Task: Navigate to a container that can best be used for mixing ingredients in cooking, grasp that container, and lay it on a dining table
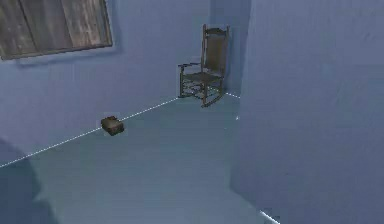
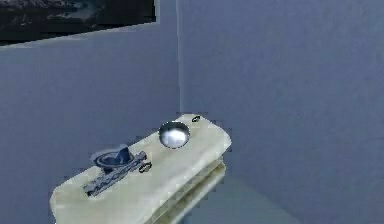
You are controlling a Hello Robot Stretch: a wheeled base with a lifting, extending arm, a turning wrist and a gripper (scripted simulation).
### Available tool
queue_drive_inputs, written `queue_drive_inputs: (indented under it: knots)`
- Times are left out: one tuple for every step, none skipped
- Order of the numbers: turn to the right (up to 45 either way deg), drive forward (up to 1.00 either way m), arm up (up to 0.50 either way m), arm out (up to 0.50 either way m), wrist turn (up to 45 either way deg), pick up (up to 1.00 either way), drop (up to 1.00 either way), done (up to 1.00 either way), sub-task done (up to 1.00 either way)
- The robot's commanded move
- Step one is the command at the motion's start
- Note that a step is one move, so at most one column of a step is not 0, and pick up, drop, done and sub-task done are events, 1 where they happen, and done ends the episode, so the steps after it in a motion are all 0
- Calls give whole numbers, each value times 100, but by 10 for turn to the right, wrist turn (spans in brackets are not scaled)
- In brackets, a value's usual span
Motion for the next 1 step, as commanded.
queue_drive_inputs:
  knots:
    - [450, 0, 0, 0, 0, 0, 0, 0, 0]
